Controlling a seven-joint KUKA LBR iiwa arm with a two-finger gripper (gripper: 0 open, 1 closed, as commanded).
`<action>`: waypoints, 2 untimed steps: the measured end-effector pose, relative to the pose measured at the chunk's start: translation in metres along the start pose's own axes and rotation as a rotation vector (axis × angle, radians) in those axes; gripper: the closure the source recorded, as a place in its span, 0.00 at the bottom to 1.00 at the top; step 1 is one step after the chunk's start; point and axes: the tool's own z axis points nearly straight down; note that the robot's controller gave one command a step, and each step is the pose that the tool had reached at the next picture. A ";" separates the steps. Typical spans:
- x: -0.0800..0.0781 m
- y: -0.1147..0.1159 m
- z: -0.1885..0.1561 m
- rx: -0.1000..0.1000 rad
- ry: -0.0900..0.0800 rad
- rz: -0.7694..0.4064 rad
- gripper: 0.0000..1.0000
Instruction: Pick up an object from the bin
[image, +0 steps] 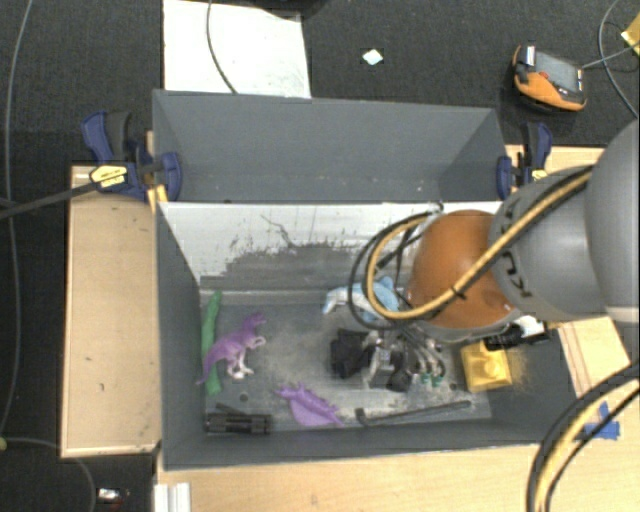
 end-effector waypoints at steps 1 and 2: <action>0.000 0.000 0.000 0.000 0.000 0.002 1.00; 0.001 0.000 -0.043 0.001 0.007 0.001 1.00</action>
Offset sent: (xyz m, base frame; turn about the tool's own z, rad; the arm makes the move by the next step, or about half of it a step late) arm 0.0001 0.0001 0.0750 0.0012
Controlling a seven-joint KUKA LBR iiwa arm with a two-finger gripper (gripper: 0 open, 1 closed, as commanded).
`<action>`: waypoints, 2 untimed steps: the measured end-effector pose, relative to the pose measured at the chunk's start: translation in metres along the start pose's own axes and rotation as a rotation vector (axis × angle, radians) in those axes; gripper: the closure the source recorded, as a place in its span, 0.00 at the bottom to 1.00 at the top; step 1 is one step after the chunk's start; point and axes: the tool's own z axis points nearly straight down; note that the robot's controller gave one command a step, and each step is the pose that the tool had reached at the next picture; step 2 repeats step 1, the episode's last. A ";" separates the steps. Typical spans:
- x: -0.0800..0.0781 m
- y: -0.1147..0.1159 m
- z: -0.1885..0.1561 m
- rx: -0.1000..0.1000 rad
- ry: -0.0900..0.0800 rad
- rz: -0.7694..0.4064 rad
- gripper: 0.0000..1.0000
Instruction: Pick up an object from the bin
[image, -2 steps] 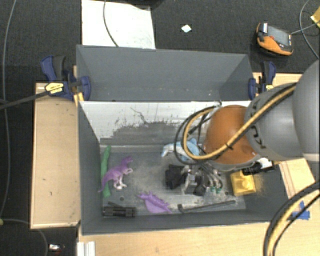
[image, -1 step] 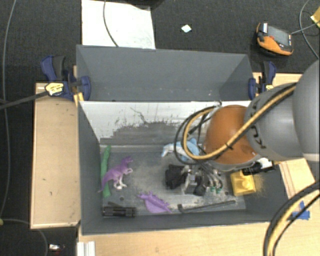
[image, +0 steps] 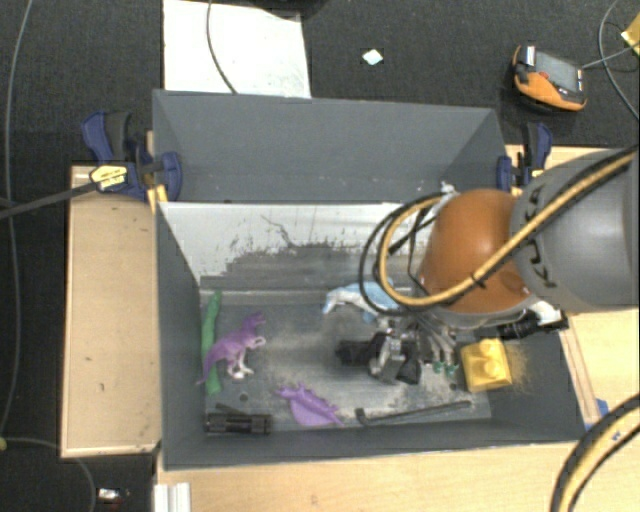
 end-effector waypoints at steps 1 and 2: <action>-0.001 0.000 -0.024 -0.001 -0.003 0.000 1.00; -0.001 0.000 -0.024 -0.001 -0.003 0.000 1.00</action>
Offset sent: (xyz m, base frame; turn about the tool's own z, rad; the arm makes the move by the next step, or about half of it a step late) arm 0.0014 0.0000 0.0544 0.0001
